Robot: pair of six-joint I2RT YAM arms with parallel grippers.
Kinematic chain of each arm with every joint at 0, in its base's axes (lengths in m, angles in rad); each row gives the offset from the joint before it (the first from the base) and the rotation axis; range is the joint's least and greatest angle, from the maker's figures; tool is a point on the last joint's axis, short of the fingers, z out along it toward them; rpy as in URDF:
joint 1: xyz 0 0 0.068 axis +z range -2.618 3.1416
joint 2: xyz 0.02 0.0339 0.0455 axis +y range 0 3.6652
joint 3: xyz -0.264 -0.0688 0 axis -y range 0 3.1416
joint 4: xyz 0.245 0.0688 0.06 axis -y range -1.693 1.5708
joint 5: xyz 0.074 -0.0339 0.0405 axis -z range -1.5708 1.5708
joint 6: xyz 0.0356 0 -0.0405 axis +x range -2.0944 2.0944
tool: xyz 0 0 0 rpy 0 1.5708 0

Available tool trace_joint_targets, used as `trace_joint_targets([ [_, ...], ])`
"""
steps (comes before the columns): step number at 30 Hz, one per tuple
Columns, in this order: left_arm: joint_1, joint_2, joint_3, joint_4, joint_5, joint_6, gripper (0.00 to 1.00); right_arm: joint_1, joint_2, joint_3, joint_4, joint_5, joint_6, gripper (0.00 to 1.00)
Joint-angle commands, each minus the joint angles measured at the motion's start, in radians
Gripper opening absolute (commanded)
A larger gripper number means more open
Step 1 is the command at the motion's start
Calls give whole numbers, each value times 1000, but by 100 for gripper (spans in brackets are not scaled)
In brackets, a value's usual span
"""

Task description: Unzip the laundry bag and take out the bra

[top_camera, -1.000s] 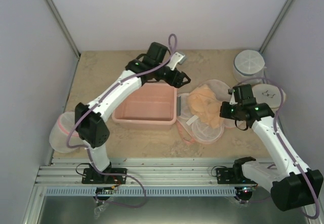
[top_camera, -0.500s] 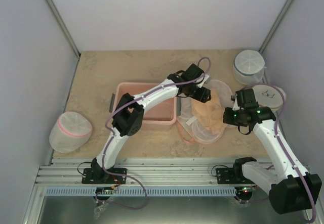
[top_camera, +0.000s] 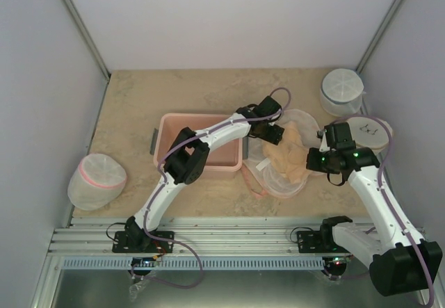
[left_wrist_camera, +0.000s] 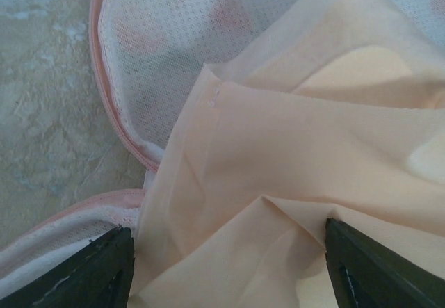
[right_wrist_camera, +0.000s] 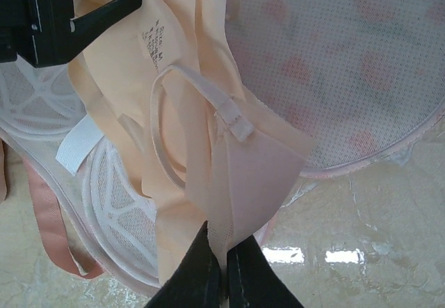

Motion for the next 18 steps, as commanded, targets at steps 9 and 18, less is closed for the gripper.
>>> trace_joint_targets([
  [9, -1, -47, -1, 44, 176, 61, 22, -6, -4, 21, 10, 5, -26, 0],
  [18, 12, -238, -79, 49, 191, 116, 0, -6, 8, 95, 0, 29, -59, 0],
])
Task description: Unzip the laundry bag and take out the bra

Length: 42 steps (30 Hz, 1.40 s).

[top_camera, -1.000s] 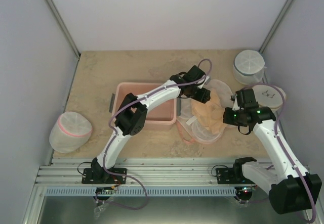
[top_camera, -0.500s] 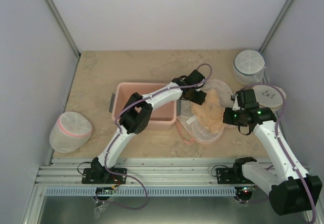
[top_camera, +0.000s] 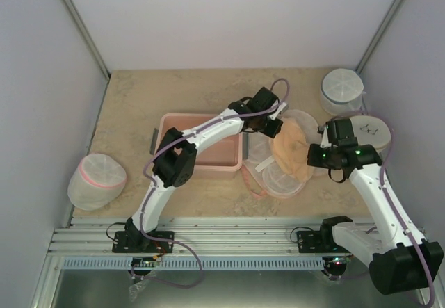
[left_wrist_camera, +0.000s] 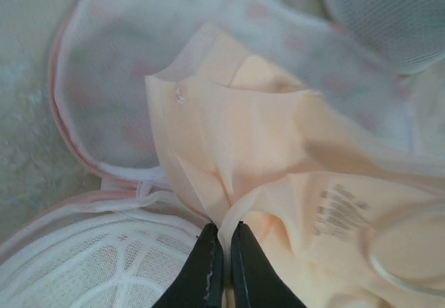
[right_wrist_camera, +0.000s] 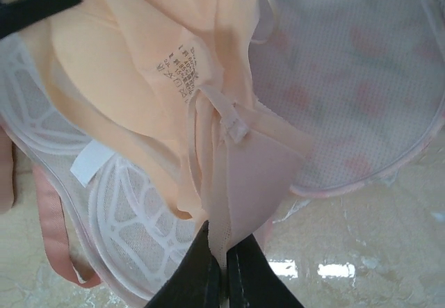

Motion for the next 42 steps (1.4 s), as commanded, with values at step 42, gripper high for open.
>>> trace_joint_targets([
  [42, 553, -934, -844, -287, -180, 335, 0, 558, 921, 881, 29, -42, -282, 5],
])
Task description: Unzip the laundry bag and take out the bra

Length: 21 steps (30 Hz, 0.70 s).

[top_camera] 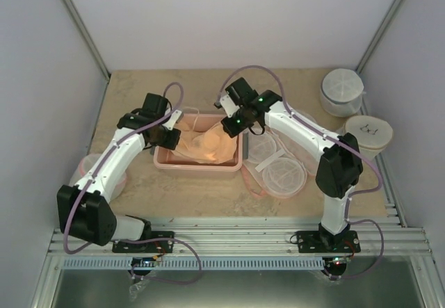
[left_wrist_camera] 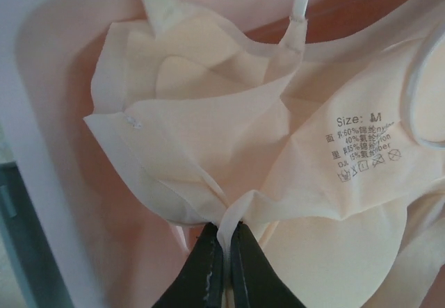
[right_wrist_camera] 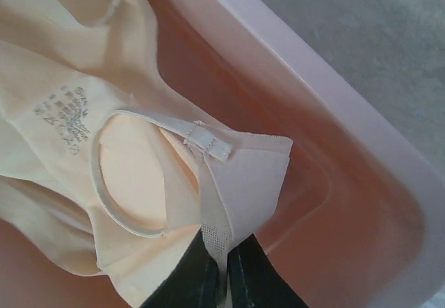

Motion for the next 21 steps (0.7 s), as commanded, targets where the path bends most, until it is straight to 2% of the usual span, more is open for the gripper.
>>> trace_joint_targets([
  [1, 5, 30, -18, 46, -2, 21, 0, 13, 20, 14, -39, 84, 13, 8],
  [6, 5, 23, -41, 44, -22, 23, 0, 16, 5, 8, -9, 90, 13, 24],
  [11, 5, 11, -76, 49, -9, 22, 1, 16, 7, 35, -16, 118, 17, 28],
  [16, 5, 8, -68, 40, -13, 25, 27, 11, -39, 34, -20, 151, 23, 36],
  [21, 5, 3, -31, 13, -57, 33, 58, -58, -161, -1, -16, 186, 42, 45],
])
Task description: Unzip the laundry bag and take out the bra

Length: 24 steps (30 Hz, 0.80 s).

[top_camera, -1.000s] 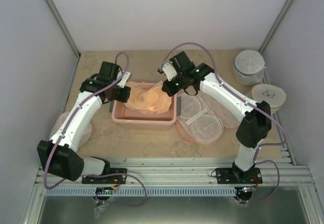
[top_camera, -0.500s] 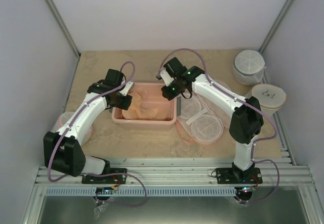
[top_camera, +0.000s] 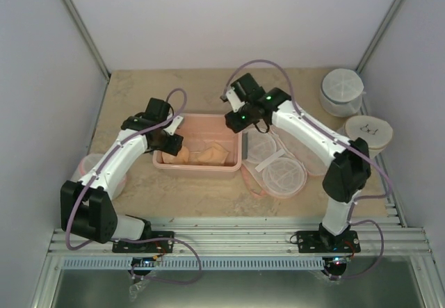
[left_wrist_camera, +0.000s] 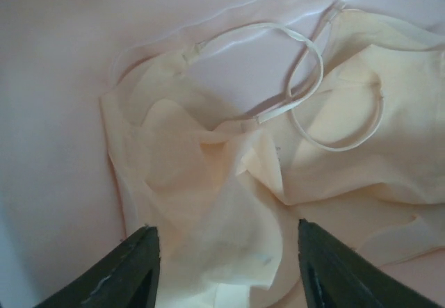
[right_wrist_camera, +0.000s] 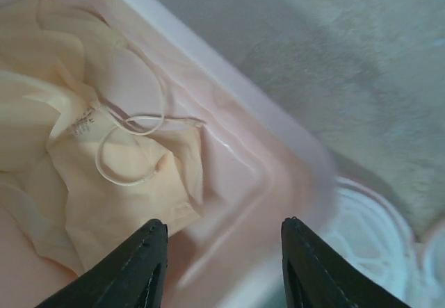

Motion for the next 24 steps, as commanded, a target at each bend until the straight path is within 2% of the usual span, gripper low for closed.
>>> trace_joint_targets([
  [1, 5, -29, 47, -29, -51, 12, 65, -81, -168, -27, 11, 65, 24, 47],
  [3, 5, -41, 63, -35, -52, 18, 75, -145, -233, -90, 24, 75, 37, 50],
  [7, 5, -47, 122, -57, -63, 35, 85, -304, -350, -236, 44, 50, 56, 64],
  [8, 5, -46, 138, -61, -58, 37, 88, -346, -374, -279, 51, 51, 60, 69],
  [13, 5, -23, 206, -57, 13, 28, 92, -568, -448, -489, 113, -19, 66, 75],
  [19, 5, -16, 209, -19, 1, 15, 98, -709, -416, -657, 187, 7, 48, 76],
  [24, 11, -14, 177, 14, 6, 0, 99, -753, -289, -609, 234, 13, 29, 77],
])
